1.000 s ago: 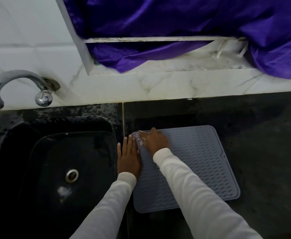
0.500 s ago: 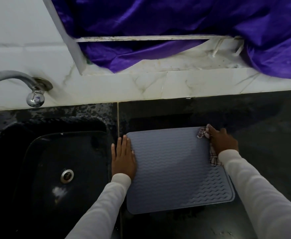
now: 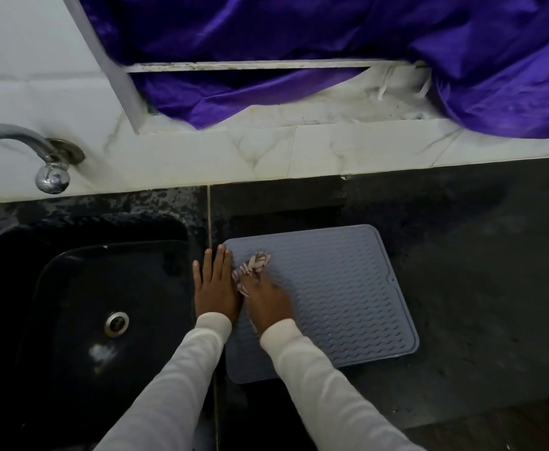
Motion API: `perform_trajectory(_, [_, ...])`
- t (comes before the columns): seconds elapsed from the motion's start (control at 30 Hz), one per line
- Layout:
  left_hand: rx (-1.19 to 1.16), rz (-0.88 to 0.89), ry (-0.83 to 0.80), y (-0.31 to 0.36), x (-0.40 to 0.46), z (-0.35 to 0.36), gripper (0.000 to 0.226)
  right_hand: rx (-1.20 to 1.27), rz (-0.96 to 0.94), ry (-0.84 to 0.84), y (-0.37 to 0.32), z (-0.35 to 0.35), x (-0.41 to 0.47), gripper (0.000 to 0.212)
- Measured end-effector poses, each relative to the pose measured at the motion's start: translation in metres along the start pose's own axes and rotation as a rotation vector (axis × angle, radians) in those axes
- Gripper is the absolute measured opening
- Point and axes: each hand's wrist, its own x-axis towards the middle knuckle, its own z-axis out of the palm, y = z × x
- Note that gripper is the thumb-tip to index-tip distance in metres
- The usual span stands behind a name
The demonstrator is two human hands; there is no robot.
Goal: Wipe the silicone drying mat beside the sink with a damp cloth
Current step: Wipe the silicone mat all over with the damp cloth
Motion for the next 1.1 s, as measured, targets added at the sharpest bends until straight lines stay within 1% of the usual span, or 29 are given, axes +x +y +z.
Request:
perform_trajectory(0.07, [-0.007, 0.020, 0.008, -0.002, 0.002, -0.003, 0.061, -0.051, 0.025, -0.011, 0.015, -0.003, -0.018, 0.040])
perform_trajectory(0.13, [-0.034, 0.021, 0.008, -0.004, 0.002, -0.004, 0.058, -0.107, 0.045, -0.018, 0.045, -0.011, -0.025, 0.043])
perform_trajectory(0.27, [-0.043, 0.027, 0.007, -0.003, 0.002, -0.004, 0.055, -0.169, 0.195, 0.036, 0.120, -0.036, -0.034, 0.050])
perform_trajectory(0.4, [-0.054, 0.027, 0.004, -0.002, 0.000, -0.006, 0.054, -0.152, 0.392, 0.053, 0.184, -0.059, -0.046, 0.043])
perform_trajectory(0.5, [-0.037, 0.031, 0.009, -0.002, -0.002, -0.005, 0.054, -0.088, 0.509, 0.083, 0.205, -0.074, -0.049, 0.041])
perform_trajectory(0.57, [-0.033, 0.024, 0.004, -0.002, -0.001, -0.004, 0.055, -0.079, 0.508, 0.118, 0.193, -0.080, -0.050, 0.042])
perform_trajectory(0.63, [-0.030, 0.026, 0.005, -0.003, -0.002, -0.002, 0.055, -0.029, 0.450, 0.159, 0.161, -0.083, -0.053, 0.047])
perform_trajectory(0.7, [-0.060, 0.040, 0.000, -0.001, -0.004, -0.004, 0.055, 0.005, 0.291, 0.209, 0.117, -0.074, -0.059, 0.048])
perform_trajectory(0.77, [-0.122, 0.045, 0.001, 0.004, -0.006, -0.008, 0.055, -0.046, 0.138, 0.245, 0.064, -0.052, -0.065, 0.046])
perform_trajectory(0.8, [-0.138, 0.047, 0.000, 0.006, -0.010, -0.009, 0.056, -0.050, 0.070, 0.240, 0.037, -0.039, -0.069, 0.046])
perform_trajectory(0.87, [-0.125, 0.065, 0.007, 0.008, -0.019, -0.007, 0.059, -0.047, 0.003, 0.137, -0.001, -0.012, -0.076, 0.043])
perform_trajectory(0.93, [-0.115, 0.065, -0.022, 0.001, -0.028, -0.003, 0.056, -0.060, 0.011, 0.072, -0.016, 0.004, -0.080, 0.032])
perform_trajectory(1.0, [-0.078, 0.049, -0.029, -0.002, -0.034, -0.001, 0.055, -0.108, 0.033, 0.096, -0.009, 0.009, -0.084, 0.030])
perform_trajectory(1.1, [-0.026, 0.051, -0.024, -0.001, -0.033, -0.003, 0.055, -0.179, -0.021, 0.133, 0.011, 0.006, -0.081, 0.033])
